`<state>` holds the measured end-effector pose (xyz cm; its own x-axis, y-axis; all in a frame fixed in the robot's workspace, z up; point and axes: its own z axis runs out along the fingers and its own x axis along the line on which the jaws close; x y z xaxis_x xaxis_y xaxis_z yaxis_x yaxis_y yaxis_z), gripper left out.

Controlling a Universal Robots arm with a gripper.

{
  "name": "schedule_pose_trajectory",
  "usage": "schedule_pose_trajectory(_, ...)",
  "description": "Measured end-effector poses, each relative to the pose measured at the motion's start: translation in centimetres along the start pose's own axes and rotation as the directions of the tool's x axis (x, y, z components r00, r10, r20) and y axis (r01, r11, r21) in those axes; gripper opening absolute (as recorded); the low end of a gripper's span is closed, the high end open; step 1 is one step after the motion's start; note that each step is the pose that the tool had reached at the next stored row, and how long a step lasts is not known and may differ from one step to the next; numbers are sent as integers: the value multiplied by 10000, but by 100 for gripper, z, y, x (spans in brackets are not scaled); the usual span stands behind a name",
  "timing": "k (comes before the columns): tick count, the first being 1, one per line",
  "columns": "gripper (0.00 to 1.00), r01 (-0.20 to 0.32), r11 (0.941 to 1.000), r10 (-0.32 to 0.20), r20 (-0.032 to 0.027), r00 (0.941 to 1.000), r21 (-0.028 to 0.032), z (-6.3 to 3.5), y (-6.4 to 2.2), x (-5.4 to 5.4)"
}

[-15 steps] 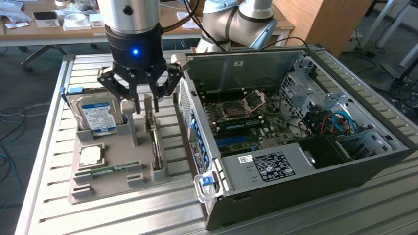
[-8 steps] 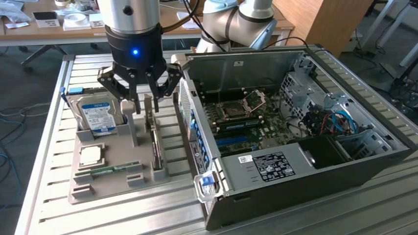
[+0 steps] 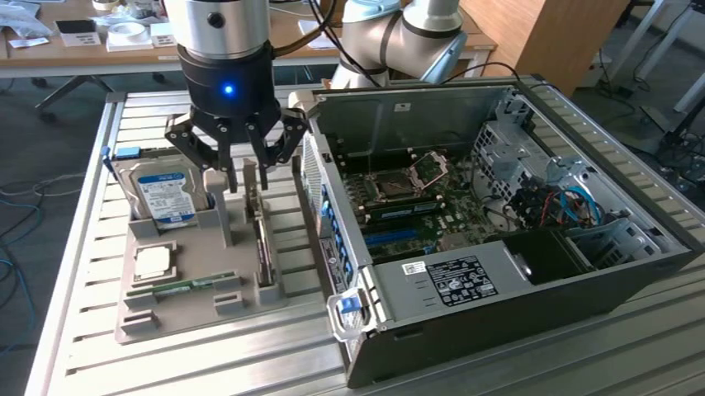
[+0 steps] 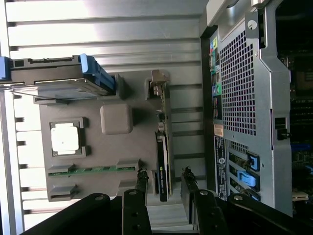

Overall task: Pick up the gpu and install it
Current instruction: 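Pick up the gpu and move the gpu toward the slot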

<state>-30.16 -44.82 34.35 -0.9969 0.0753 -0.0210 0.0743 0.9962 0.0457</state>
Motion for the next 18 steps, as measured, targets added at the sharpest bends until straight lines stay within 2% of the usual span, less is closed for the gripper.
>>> schedule_pose_trajectory(18,41,0,10000,0,-1,10000,0,14,0,0)
